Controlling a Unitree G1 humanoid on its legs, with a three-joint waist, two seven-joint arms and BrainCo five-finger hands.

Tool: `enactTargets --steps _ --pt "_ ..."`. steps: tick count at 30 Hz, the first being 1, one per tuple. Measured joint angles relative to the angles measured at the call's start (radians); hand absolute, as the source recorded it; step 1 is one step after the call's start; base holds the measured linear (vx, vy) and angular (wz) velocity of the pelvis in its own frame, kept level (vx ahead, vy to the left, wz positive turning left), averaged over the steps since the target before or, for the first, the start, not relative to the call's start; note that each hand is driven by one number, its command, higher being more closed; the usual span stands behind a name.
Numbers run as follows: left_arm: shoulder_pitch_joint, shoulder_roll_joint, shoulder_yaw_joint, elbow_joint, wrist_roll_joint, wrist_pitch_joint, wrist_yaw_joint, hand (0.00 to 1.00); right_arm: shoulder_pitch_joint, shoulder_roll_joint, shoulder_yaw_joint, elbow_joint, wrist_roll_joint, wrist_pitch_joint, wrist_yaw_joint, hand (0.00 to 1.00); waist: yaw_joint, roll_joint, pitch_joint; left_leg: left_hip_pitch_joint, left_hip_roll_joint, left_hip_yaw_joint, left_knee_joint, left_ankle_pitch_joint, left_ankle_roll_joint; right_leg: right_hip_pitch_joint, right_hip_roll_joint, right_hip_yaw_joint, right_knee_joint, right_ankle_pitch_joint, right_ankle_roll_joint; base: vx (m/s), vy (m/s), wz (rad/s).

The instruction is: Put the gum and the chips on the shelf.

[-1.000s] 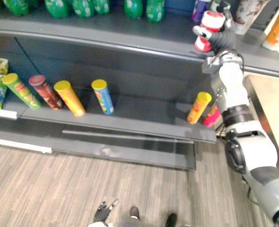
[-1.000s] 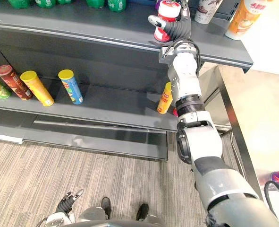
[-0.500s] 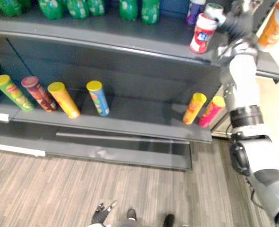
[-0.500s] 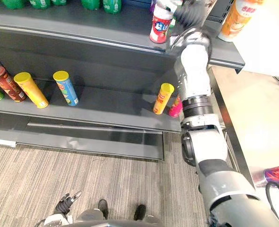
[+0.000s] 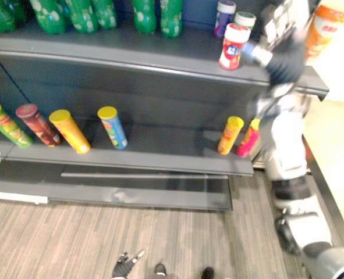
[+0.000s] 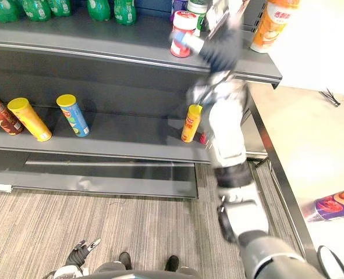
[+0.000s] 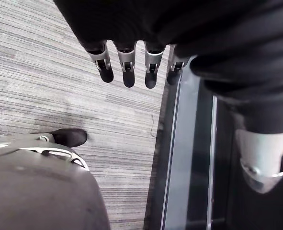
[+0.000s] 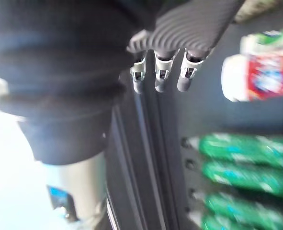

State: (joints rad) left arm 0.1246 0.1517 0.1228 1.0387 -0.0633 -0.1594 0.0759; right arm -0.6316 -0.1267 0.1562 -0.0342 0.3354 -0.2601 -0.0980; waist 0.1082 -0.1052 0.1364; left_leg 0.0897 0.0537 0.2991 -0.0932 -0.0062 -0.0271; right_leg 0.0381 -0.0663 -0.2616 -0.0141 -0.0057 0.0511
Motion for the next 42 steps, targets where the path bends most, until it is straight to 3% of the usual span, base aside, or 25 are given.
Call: enactTargets --steps 6,10,13,17,19,22,29,33,36,39,40,41,42 --pt "0.0 -0.003 0.034 0.035 0.001 0.016 0.007 0.0 0.375 0.067 0.389 -0.043 0.173 0.041 0.181 0.0 -0.022 -0.001 -0.007 0.001 0.007 0.024 0.031 -0.023 -0.008 0.0 0.002 0.027 0.004 -0.001 -0.001 0.0 -0.008 -0.12" --pt "0.006 -0.004 0.043 0.037 0.005 0.016 0.014 0.0 0.578 0.048 0.47 -0.041 0.193 0.068 0.26 0.0 -0.031 0.002 -0.008 0.001 0.008 0.04 0.045 -0.033 -0.01 -0.006 0.001 0.041 0.016 -0.002 -0.002 0.0 0.001 -0.12" --pt "0.027 -0.014 0.065 0.038 0.008 0.014 0.029 0.0 0.699 0.046 0.45 0.036 0.175 0.073 0.289 0.0 -0.051 0.011 -0.027 0.001 0.007 0.049 0.044 -0.033 -0.01 -0.012 0.0 0.051 0.021 -0.002 -0.001 0.0 0.005 -0.11" --pt "0.039 -0.022 0.072 0.038 0.041 0.006 0.034 0.0 0.825 0.049 0.264 0.312 0.065 0.08 0.293 0.0 -0.073 0.026 -0.037 0.001 0.004 0.051 0.039 -0.039 -0.016 -0.018 -0.004 0.052 0.033 -0.008 0.0 -0.02 0.005 0.0" --pt "0.049 -0.033 0.072 0.038 0.045 0.003 0.029 0.0 0.865 0.048 0.081 0.532 -0.03 0.083 0.271 0.0 -0.08 0.046 -0.049 0.002 0.001 0.05 0.028 -0.039 -0.015 -0.019 -0.006 0.051 0.033 -0.014 0.003 0.0 0.0 0.0" --pt "0.059 -0.041 0.069 0.039 0.045 -0.005 0.003 0.0 0.889 0.038 -0.11 0.751 -0.064 0.089 0.21 0.0 -0.083 0.063 -0.056 0.003 -0.001 0.048 0.024 -0.039 -0.015 -0.019 -0.007 0.049 0.034 -0.019 0.003 0.01 0.001 0.01" --pt "0.059 -0.045 0.033 0.067 0.038 -0.006 -0.018 0.0 0.889 0.044 -0.377 1.048 -0.134 0.083 0.137 0.0 -0.103 0.091 -0.052 0.022 -0.002 0.046 0.03 -0.045 -0.015 -0.017 -0.014 0.045 0.074 -0.041 0.006 0.05 0.002 0.02" --pt "0.036 -0.038 0.028 0.069 0.025 -0.007 -0.029 0.0 0.867 0.058 -0.505 1.132 -0.126 0.086 0.126 0.0 -0.11 0.086 -0.002 -0.024 0.013 0.05 0.211 -0.146 0.004 -0.048 -0.044 0.055 0.192 -0.099 0.019 -0.01 0.02 -0.02" --pt "0.016 -0.044 0.021 0.076 0.002 -0.006 -0.035 0.0 0.868 0.067 -0.59 1.136 -0.08 0.087 0.116 0.0 -0.113 0.115 0.04 -0.058 0.045 0.08 0.367 -0.231 0.015 -0.06 -0.049 0.08 0.26 -0.116 0.033 -0.02 0.078 -0.3" --pt "0.018 -0.065 0.045 0.075 -0.016 -0.006 -0.037 0.0 0.869 0.105 -0.658 1.089 -0.051 0.089 0.1 0.0 -0.128 0.14 0.059 -0.099 0.122 0.177 0.51 -0.328 0.034 -0.127 -0.021 0.124 0.323 -0.097 0.058 -0.14 0.153 -1.04" --pt "0.02 -0.078 0.076 0.077 -0.042 -0.006 -0.038 0.0 0.869 0.129 -0.66 1.059 -0.049 0.09 0.094 0.0 -0.126 0.151 0.067 -0.101 0.154 0.246 0.537 -0.364 0.037 -0.167 -0.027 0.088 0.335 -0.086 0.062 -0.17 0.13 -1.42" --pt "0.021 -0.079 0.082 0.077 -0.051 -0.006 -0.037 0.0 0.869 0.14 -0.66 1.054 -0.047 0.093 0.092 0.0 -0.127 0.141 0.069 -0.098 0.163 0.284 0.537 -0.367 0.036 -0.18 -0.051 0.042 0.339 -0.091 0.053 -0.17 0.179 -1.58" --pt "0.019 -0.079 0.083 0.075 -0.052 -0.006 -0.037 0.0 0.871 0.145 -0.668 1.047 -0.04 0.097 0.088 0.0 -0.129 0.147 0.068 -0.092 0.18 0.336 0.537 -0.369 0.037 -0.195 -0.086 -0.034 0.353 -0.101 0.035 -0.1 0.188 -1.37"
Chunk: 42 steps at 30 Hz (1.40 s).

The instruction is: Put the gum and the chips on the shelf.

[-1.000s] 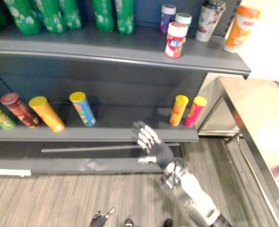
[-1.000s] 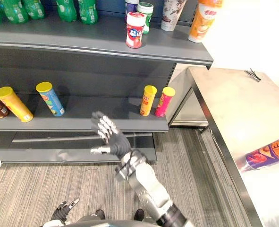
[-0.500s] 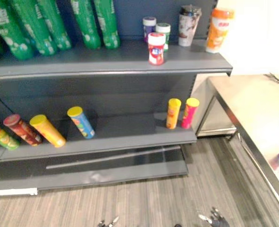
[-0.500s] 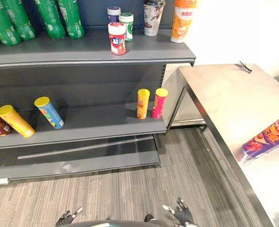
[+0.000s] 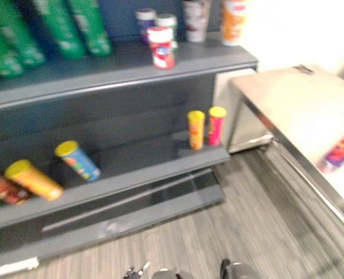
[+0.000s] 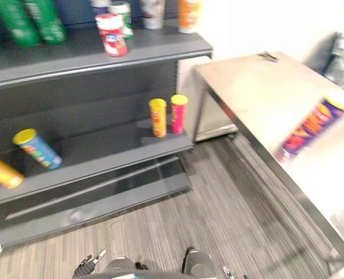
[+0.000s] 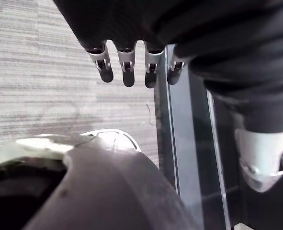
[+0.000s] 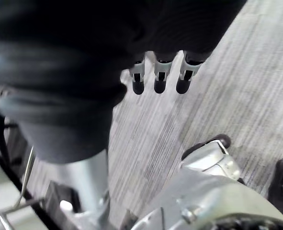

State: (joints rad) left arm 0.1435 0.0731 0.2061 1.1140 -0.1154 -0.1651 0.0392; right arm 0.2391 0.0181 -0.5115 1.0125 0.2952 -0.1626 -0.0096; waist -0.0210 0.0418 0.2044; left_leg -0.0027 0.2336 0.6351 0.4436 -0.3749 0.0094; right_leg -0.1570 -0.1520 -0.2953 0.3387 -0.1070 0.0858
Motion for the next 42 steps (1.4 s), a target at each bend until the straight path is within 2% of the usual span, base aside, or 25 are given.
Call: enactTargets --steps 1,3,4,6,8,9,10,12,14,17,23,26,27,28,29,30,31,32,33,34,36,40,41,42 --pt "-0.006 -0.001 -0.001 0.0 0.0 0.0 -0.001 0.0 -0.001 0.0 0.002 -0.009 0.0 0.006 -0.006 0.0 -0.001 0.01 0.01 0.015 0.028 0.059 -0.002 -0.001 -0.009 0.001 -0.052 -0.121 0.028 -0.012 -0.022 -0.08 0.183 -1.38" --pt "-0.004 0.007 -0.004 -0.002 -0.001 -0.001 -0.005 0.0 -0.009 0.001 0.014 -0.008 -0.001 0.009 -0.016 0.0 0.008 0.002 0.009 0.034 0.045 0.14 -0.019 0.01 -0.029 0.006 -0.127 -0.246 0.092 -0.021 -0.037 0.01 0.144 -1.53" --pt "-0.002 0.017 -0.007 -0.002 -0.001 -0.001 -0.009 0.0 -0.023 -0.001 0.02 0.013 -0.002 0.01 -0.026 0.0 0.009 -0.011 0.009 0.048 0.042 0.192 -0.038 0.029 -0.024 0.012 -0.17 -0.273 0.127 -0.021 -0.037 0.07 0.104 -1.41" --pt "-0.011 0.029 -0.017 -0.002 -0.004 -0.001 -0.011 0.0 -0.047 -0.002 0.021 0.048 -0.002 0.011 -0.032 0.0 0.009 -0.025 0.009 0.059 0.033 0.26 -0.067 0.051 -0.02 0.041 -0.194 -0.274 0.131 -0.019 -0.032 0.11 0.019 -1.03" --pt "-0.024 0.037 -0.021 -0.004 -0.039 -0.001 -0.013 0.0 -0.063 -0.008 0.022 0.073 -0.002 0.012 -0.033 0.0 0.004 -0.038 0.005 0.06 0.028 0.308 -0.078 0.065 -0.018 0.098 -0.188 -0.3 0.054 0.013 -0.003 0.11 -0.095 -0.87" --pt "-0.026 0.043 -0.02 -0.008 -0.04 -0.001 -0.016 0.0 -0.088 -0.012 0.031 0.089 -0.002 0.012 -0.033 0.0 0.009 -0.051 0.003 0.063 0.024 0.348 -0.078 0.075 -0.026 0.126 -0.167 -0.308 -0.033 0.022 0.018 0.08 -0.187 -0.97" --pt "-0.031 0.04 -0.02 -0.003 -0.04 -0.001 -0.016 0.0 -0.112 -0.034 0.046 0.103 -0.004 0.011 -0.034 0.0 0.005 -0.047 0.006 0.071 0.027 0.374 -0.09 0.095 -0.032 0.129 -0.145 -0.303 -0.079 0.022 0.019 0.06 -0.196 -0.85" --pt "-0.033 0.032 -0.021 -0.002 -0.04 -0.001 -0.017 0.0 -0.117 -0.053 0.047 0.103 -0.003 0.011 -0.034 0.0 -0.007 -0.022 0.008 0.088 0.038 0.383 -0.105 0.118 -0.048 0.134 -0.123 -0.298 -0.09 0.021 0.017 0.0 -0.181 -0.43" --pt "-0.032 0.014 -0.018 -0.001 -0.039 -0.002 -0.017 0.0 -0.11 -0.058 0.046 0.104 -0.004 0.011 -0.034 0.0 -0.007 -0.015 0.007 0.114 0.054 0.394 -0.124 0.141 -0.069 0.147 -0.1 -0.299 -0.091 0.01 0.0 0.01 -0.206 -0.21" --pt "-0.04 0.006 -0.02 0.001 -0.039 -0.001 -0.021 0.0 -0.115 -0.076 0.046 0.106 -0.011 0.01 -0.031 0.0 -0.009 0.003 -0.001 0.111 0.077 0.396 -0.125 0.151 -0.082 0.139 -0.078 -0.302 -0.084 -0.008 -0.011 -0.02 -0.141 -0.05" --pt "-0.062 0.008 -0.011 0.005 -0.038 0.0 -0.022 0.0 -0.133 -0.082 0.039 0.119 -0.01 0.009 -0.032 0.0 -0.028 -0.006 0.005 0.105 0.102 0.414 -0.081 0.14 -0.094 0.085 -0.093 -0.275 0.006 -0.082 -0.023 -0.06 -0.082 -0.11" --pt "-0.077 0.005 -0.002 0.006 -0.039 0.0 -0.021 0.0 -0.139 -0.078 0.04 0.132 0.0 0.007 -0.032 0.0 -0.035 -0.011 0.013 0.113 0.152 0.461 -0.009 0.127 -0.097 0.052 -0.08 -0.235 0.049 -0.118 -0.045 0.0 -0.091 -0.46" --pt "-0.082 0.0 -0.001 0.007 -0.039 0.0 -0.021 0.0 -0.135 -0.078 0.041 0.144 0.0 0.007 -0.031 0.0 -0.037 -0.008 0.014 0.117 0.192 0.48 0.056 0.131 -0.091 0.049 -0.062 -0.222 0.051 -0.131 -0.053 0.03 -0.127 -0.5" --pt "-0.081 -0.007 0.012 -0.001 -0.04 0.0 -0.023 0.0 -0.127 -0.077 0.041 0.148 0.0 0.008 -0.03 0.0 -0.034 -0.005 0.016 0.118 0.249 0.475 0.148 0.149 -0.062 0.056 -0.039 -0.199 0.051 -0.138 -0.064 0.03 -0.138 -0.56" --pt "-0.08 -0.011 0.023 -0.003 -0.042 0.0 -0.023 0.0 -0.124 -0.077 0.042 0.148 0.001 0.008 -0.03 0.0 -0.033 -0.006 0.017 0.118 0.275 0.462 0.195 0.167 -0.033 0.062 -0.03 -0.183 0.05 -0.141 -0.069 0.03 -0.151 -0.77" --pt "-0.075 -0.018 0.032 -0.01 -0.071 0.0 -0.024 0.0 -0.119 -0.08 0.042 0.146 0.002 0.006 -0.031 0.0 -0.032 -0.008 0.019 0.108 0.309 0.388 0.268 0.217 0.047 0.077 -0.009 -0.141 0.045 -0.149 -0.08 0.05 -0.167 -0.93" --pt "-0.066 -0.025 0.037 -0.022 -0.089 -0.012 -0.023 0.0 -0.114 -0.085 0.049 0.145 0.011 0.003 -0.031 0.0 -0.029 -0.009 0.021 0.064 0.318 0.244 0.332 0.289 0.077 0.098 0.012 -0.1 0.028 -0.158 -0.091 0.1 -0.193 -0.97" --pt "-0.059 -0.026 0.036 -0.024 -0.105 -0.019 -0.023 0.0 -0.113 -0.088 0.049 0.145 0.022 0.002 -0.031 0.0 -0.03 -0.013 0.021 0.031 0.312 0.152 0.355 0.3 0.059 0.109 0.021 -0.082 0.015 -0.16 -0.093 0.12 -0.149 -0.97" --pt "-0.059 -0.033 0.032 -0.028 -0.116 -0.021 -0.024 0.0 -0.112 -0.093 0.045 0.144 0.023 -0.001 -0.031 0.0 -0.032 -0.001 0.019 -0.016 0.264 0.006 0.359 0.256 -0.009 0.122 0.029 -0.047 -0.005 -0.154 -0.102 0.16 -0.091 -0.9" --pt "-0.059 -0.039 0.023 -0.036 -0.117 -0.022 -0.025 0.0 -0.106 -0.103 0.038 0.147 0.023 -0.002 -0.032 0.0 -0.032 0.002 0.02 -0.039 0.216 -0.067 0.332 0.227 -0.049 0.137 0.03 -0.017 -0.023 -0.146 -0.111 0.17 -0.047 -0.87" --pt "-0.058 -0.04 0.023 -0.04 -0.116 -0.023 -0.026 0.0 -0.091 -0.103 0.005 0.147 0.023 -0.002 -0.031 0.0 -0.029 0.0 0.019 -0.068 0.168 -0.106 0.257 0.21 -0.062 0.163 0.031 0.018 -0.046 -0.143 -0.113 0.21 -0.026 -0.69" --pt "-0.06 -0.041 0.023 -0.042 -0.11 -0.029 -0.026 0.0 -0.088 -0.101 -0.043 0.144 0.023 -0.002 -0.033 0.0 -0.028 -0.001 0.019 -0.106 0.084 -0.219 -0.036 0.219 -0.099 0.183 0.031 0.078 -0.059 -0.134 -0.091 0.18 0.076 -0.58" --pt "-0.061 -0.041 0.023 -0.04 -0.104 -0.028 -0.025 0.0 -0.09 -0.099 -0.051 0.139 0.022 -0.004 -0.033 0.0 -0.027 -0.002 0.018 -0.104 0.054 -0.25 -0.128 0.25 -0.102 0.183 0.029 0.101 -0.058 -0.136 -0.076 0.21 0.192 -0.67" --pt "-0.061 -0.044 0.023 -0.039 -0.1 -0.028 -0.024 0.0 -0.09 -0.098 -0.054 0.134 0.023 -0.006 -0.032 0.0 -0.023 0.0 0.017 -0.097 0.022 -0.293 -0.191 0.316 -0.103 0.185 0.029 0.125 -0.055 -0.142 -0.056 0.21 0.218 -0.68"
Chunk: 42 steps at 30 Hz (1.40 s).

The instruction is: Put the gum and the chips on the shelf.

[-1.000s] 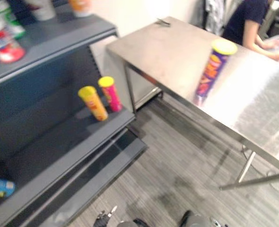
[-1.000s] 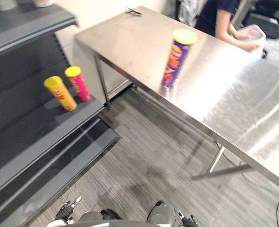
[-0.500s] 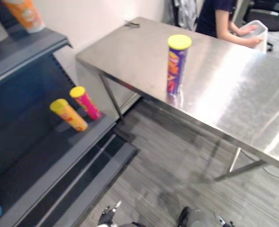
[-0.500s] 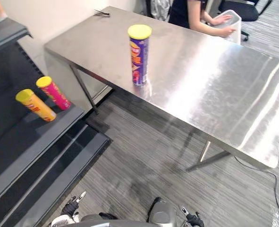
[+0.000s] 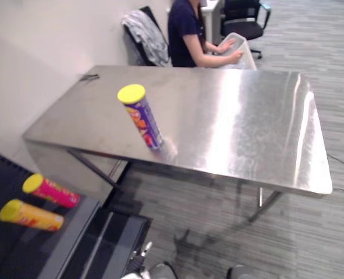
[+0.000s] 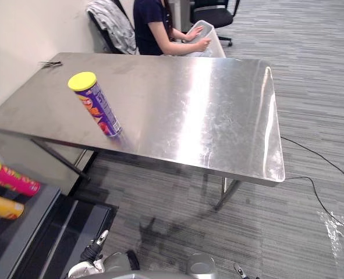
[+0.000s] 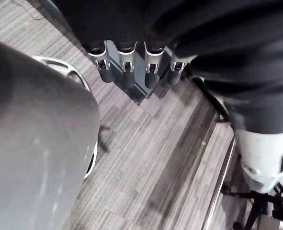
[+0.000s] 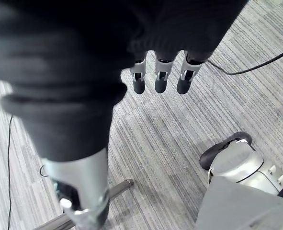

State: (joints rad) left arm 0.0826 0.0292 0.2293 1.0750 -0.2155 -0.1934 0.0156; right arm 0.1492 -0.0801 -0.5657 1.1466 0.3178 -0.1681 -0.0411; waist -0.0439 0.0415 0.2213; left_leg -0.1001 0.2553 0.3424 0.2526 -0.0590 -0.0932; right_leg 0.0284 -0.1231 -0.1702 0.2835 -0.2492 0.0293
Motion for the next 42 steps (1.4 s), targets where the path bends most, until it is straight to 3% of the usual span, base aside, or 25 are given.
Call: enactTargets --steps 1,2,6,9,12,17,21,23,28,30,32,35,37,39,42 --pt "0.001 -0.004 0.0 0.001 0.001 0.0 0.001 0.0 0.0 -0.001 -0.002 -0.001 0.0 -0.001 0.0 0.0 0.003 0.005 -0.003 0.004 -0.015 -0.023 -0.02 0.048 0.001 0.0 0.003 0.015 0.002 -0.004 0.012 0.26 0.316 -0.53" --pt "-0.004 0.006 -0.001 0.007 0.002 0.001 0.001 0.0 0.0 0.015 -0.009 0.001 0.001 -0.001 0.001 0.0 0.003 -0.013 -0.022 0.023 -0.045 -0.027 -0.041 0.029 -0.016 0.005 -0.017 0.038 -0.002 -0.007 0.041 0.21 0.258 -0.27" --pt "-0.009 0.046 -0.031 0.019 0.02 0.002 0.002 0.0 0.0 0.065 -0.014 0.008 0.005 0.001 0.006 0.0 0.004 -0.082 -0.046 0.047 -0.123 0.003 -0.098 0.019 0.0 0.03 -0.086 0.044 -0.083 0.029 0.098 0.16 0.239 -0.06" --pt "-0.01 0.053 -0.048 0.022 0.083 0.002 0.009 0.0 -0.003 0.065 -0.015 0.008 0.005 0.001 0.007 0.0 0.006 -0.086 -0.054 0.092 -0.162 0.022 -0.163 0.031 0.018 0.051 -0.113 0.054 -0.119 0.049 0.114 0.05 0.136 -0.16" --pt "-0.01 0.05 -0.075 0.033 0.117 0.001 0.022 0.0 0.003 0.058 -0.037 0.009 0.006 0.004 0.005 0.0 0.009 -0.064 -0.074 0.122 -0.193 0.033 -0.238 0.059 0.032 0.053 -0.128 0.061 -0.15 0.062 0.127 0.02 0.083 -0.11" --pt "-0.001 0.04 -0.054 0.037 0.152 0.002 0.055 0.0 0.005 0.041 -0.217 0.012 0.039 0.016 -0.015 0.0 0.015 -0.052 -0.092 0.169 -0.225 0.03 -0.349 0.107 0.04 0.068 -0.131 0.051 -0.193 0.076 0.137 0.03 0.06 0.0" --pt "0.008 0.046 0.012 0.037 0.153 0.009 0.067 0.0 -0.032 -0.044 -0.464 0.004 0.106 0.015 -0.055 0.0 0.017 -0.071 -0.101 0.161 -0.232 0.035 -0.349 0.104 0.041 0.067 -0.136 0.055 -0.217 0.089 0.139 0.04 0.051 -0.04" --pt "0.019 0.048 0.05 0.037 0.154 0.009 0.069 0.0 -0.086 -0.144 -0.632 -0.006 0.165 0.011 -0.092 0.0 -0.004 -0.081 -0.106 0.153 -0.235 0.038 -0.354 0.1 0.044 0.064 -0.134 0.059 -0.22 0.107 0.14 0.04 0.05 -0.04" --pt "0.039 0.046 0.083 0.038 0.154 0.01 0.088 0.0 -0.148 -0.24 -0.678 -0.308 0.204 -0.021 -0.204 0.0 -0.025 -0.089 -0.13 0.15 -0.23 0.065 -0.356 0.092 0.044 0.037 -0.129 0.071 -0.211 0.126 0.135 0.02 0.032 -0.18" --pt "0.05 0.044 0.081 0.038 0.156 0.01 0.091 0.0 -0.17 -0.264 -0.626 -0.526 0.171 -0.052 -0.272 0.0 -0.038 -0.086 -0.152 0.14 -0.225 0.076 -0.356 0.091 0.043 0.014 -0.125 0.074 -0.203 0.133 0.129 0.0 0.011 -0.14" --pt "0.06 0.033 0.07 0.029 0.158 0.01 0.092 0.0 -0.203 -0.305 -0.56 -0.729 0.06 -0.082 -0.349 0.0 -0.037 -0.079 -0.163 0.139 -0.213 0.087 -0.356 0.091 0.043 -0.003 -0.115 0.091 -0.202 0.153 0.124 -0.01 -0.001 -0.28" --pt "0.069 0.034 0.036 0.005 0.173 0.008 0.092 0.0 -0.245 -0.332 -0.483 -0.879 -0.087 -0.106 -0.413 0.0 -0.037 -0.078 -0.178 0.137 -0.205 0.086 -0.356 0.093 0.043 -0.008 -0.107 0.091 -0.204 0.164 0.121 -0.04 -0.013 -0.11" --pt "0.07 0.036 0.003 -0.004 0.193 0.008 0.09 0.0 -0.259 -0.335 -0.381 -0.979 -0.147 -0.108 -0.417 0.0 -0.036 -0.077 -0.187 0.136 -0.201 0.084 -0.357 0.094 0.04 -0.008 -0.107 0.091 -0.208 0.163 0.121 -0.04 -0.018 -0.04" --pt "0.069 0.038 -0.032 -0.012 0.198 0.008 0.085 0.0 -0.259 -0.333 -0.178 -1.106 -0.169 -0.125 -0.373 0.0 -0.036 -0.077 -0.188 0.133 -0.202 0.084 -0.357 0.097 0.037 -0.013 -0.107 0.091 -0.214 0.163 0.122 -0.08 -0.01 -0.12" --pt "0.068 0.032 -0.069 -0.022 0.199 0.007 0.066 0.0 -0.237 -0.331 0.066 -1.251 -0.189 -0.14 -0.196 0.0 -0.028 -0.07 -0.198 0.117 -0.205 0.077 -0.357 0.111 0.038 -0.026 -0.105 0.083 -0.22 0.162 0.122 -0.07 -0.015 0.0"
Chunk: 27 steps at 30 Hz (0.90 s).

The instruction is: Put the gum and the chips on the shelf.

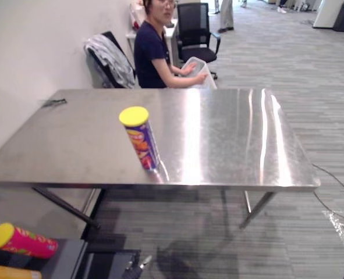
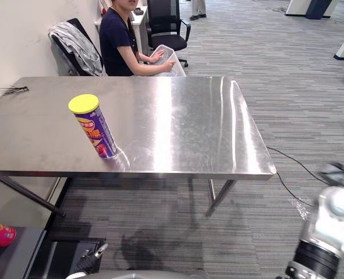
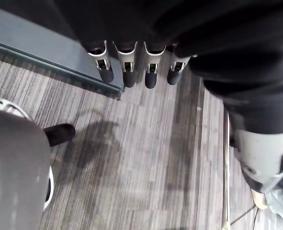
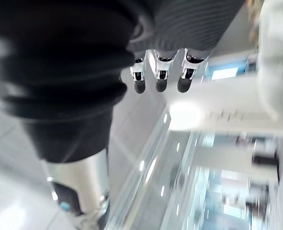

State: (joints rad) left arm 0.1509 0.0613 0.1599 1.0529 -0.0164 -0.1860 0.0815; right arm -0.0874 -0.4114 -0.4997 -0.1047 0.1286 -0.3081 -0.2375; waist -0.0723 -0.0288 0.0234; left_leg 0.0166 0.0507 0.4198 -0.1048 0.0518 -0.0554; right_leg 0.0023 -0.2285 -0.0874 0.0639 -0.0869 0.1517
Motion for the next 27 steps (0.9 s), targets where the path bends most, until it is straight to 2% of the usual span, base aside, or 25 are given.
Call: enactTargets --steps 1,2,4,7,9,10,14,17,27 --pt "0.0 -0.001 -0.009 -0.003 0.0 -0.001 -0.01 0.0 0.01 0.001 0.092 -0.02 0.008 -0.005 0.078 0.0 0.005 -0.01 0.005 -0.002 0.001 -0.011 0.0 0.011 0.006 0.004 0.002 -0.01 0.001 0.0 0.0 -0.06 -0.021 0.22" --pt "0.0 -0.001 -0.017 -0.01 0.0 -0.001 -0.016 0.0 0.015 0.004 0.174 -0.02 0.023 -0.005 0.134 0.0 0.011 -0.004 0.002 -0.002 0.002 -0.02 0.0 0.016 0.007 0.007 0.004 -0.02 0.0 -0.001 -0.001 -0.05 -0.013 0.22" --pt "0.0 -0.001 -0.024 -0.017 0.0 -0.001 -0.024 0.0 0.016 0.022 0.282 -0.015 0.095 -0.003 0.208 0.0 0.027 -0.011 0.006 -0.003 0.002 -0.035 0.0 0.017 0.004 0.024 0.003 -0.042 -0.015 -0.001 -0.001 -0.04 -0.008 0.23" --pt "-0.004 0.003 -0.047 -0.021 0.0 -0.002 -0.027 0.0 0.008 0.04 0.443 0.025 0.148 0.008 0.277 0.0 0.052 -0.009 0.005 -0.008 -0.003 -0.065 0.0 0.021 0.007 0.043 -0.001 -0.075 -0.024 -0.002 -0.002 -0.02 0.009 0.31" --pt "-0.008 0.003 -0.047 -0.022 -0.001 -0.002 -0.028 0.0 -0.015 0.041 0.505 0.057 0.156 0.023 0.296 0.0 0.057 -0.009 0.006 -0.012 -0.007 -0.08 0.0 0.023 0.008 0.054 -0.004 -0.093 -0.031 -0.001 -0.001 0.01 0.017 0.29" --pt "-0.009 0.003 -0.047 -0.028 -0.001 -0.003 -0.028 0.0 -0.048 0.051 0.542 0.09 0.156 0.035 0.311 0.0 0.071 -0.005 0.005 -0.015 -0.008 -0.096 0.0 0.024 0.008 0.059 -0.005 -0.104 -0.032 0.0 0.002 0.02 0.012 0.26" --pt "-0.011 0.008 -0.045 -0.038 -0.002 -0.003 -0.027 0.0 -0.15 0.081 0.582 0.182 0.155 0.048 0.309 0.0 0.085 -0.012 0.012 -0.017 -0.015 -0.122 0.0 0.027 0.012 0.083 -0.005 -0.131 -0.045 0.002 0.005 0.04 0.006 0.23" --pt "-0.023 0.007 -0.044 -0.039 -0.003 -0.001 -0.022 0.0 -0.254 0.084 0.603 0.278 0.155 0.058 0.286 0.0 0.108 -0.005 0.024 -0.016 -0.017 -0.128 0.0 0.031 0.018 0.092 -0.005 -0.137 -0.049 0.003 0.006 0.05 0.001 0.07" --pt "-0.031 0.007 -0.034 -0.06 -0.011 0.001 -0.014 0.0 -0.421 0.148 0.633 0.455 0.155 0.099 0.219 0.0 0.127 0.006 0.067 -0.012 -0.016 -0.136 0.0 0.03 0.017 0.11 -0.001 -0.151 -0.062 0.004 0.007 0.03 -0.002 0.02"
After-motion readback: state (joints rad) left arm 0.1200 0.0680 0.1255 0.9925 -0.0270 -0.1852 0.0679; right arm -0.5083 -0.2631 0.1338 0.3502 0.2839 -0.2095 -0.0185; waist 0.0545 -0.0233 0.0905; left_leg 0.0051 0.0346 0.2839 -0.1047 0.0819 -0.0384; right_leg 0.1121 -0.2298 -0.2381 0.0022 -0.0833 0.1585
